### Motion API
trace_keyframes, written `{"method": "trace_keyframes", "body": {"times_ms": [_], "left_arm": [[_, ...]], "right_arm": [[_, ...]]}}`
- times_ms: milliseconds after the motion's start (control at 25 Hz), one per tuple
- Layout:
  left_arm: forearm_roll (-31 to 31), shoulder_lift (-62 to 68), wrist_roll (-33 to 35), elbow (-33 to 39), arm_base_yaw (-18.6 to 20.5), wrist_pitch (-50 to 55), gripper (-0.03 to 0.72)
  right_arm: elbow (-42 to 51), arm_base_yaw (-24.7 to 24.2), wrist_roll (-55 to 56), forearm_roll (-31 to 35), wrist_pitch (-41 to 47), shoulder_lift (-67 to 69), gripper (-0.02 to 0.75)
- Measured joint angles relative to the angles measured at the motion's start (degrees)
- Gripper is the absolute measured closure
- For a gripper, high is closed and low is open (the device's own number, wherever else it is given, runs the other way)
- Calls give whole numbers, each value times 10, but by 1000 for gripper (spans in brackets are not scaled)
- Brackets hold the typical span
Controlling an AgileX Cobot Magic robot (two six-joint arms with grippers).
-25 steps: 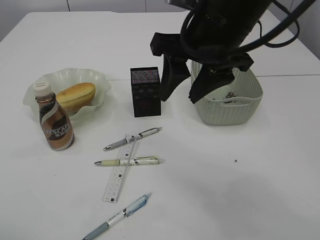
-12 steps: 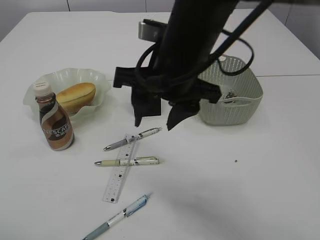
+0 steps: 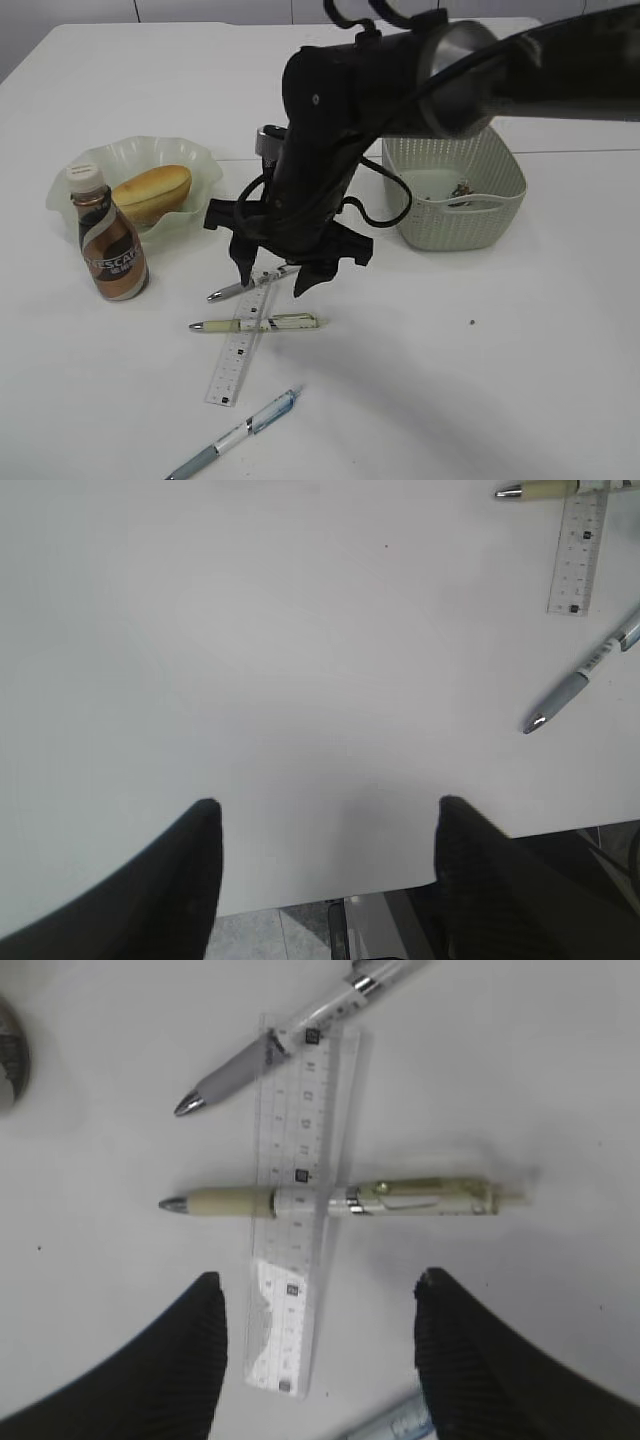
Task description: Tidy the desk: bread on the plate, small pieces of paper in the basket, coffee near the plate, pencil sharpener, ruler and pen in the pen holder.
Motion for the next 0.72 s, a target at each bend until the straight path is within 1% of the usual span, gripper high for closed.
{"method": "trace_keyframes", "body": {"times_ms": [120,440,560,720], "left_arm": [[0,0,0,0,0,0,202],[-1,0,0,0,0,0,202],[-1,0,1,0,0,0,202],[-1,0,3,0,0,0,202]], "right_arm": [[-53,1,1,-22,22,39,299],[-246,7,9,-79,167,137,299],[-303,11,12,-85,181,168,299],[-350,17,17,-87,184,200,299]]}}
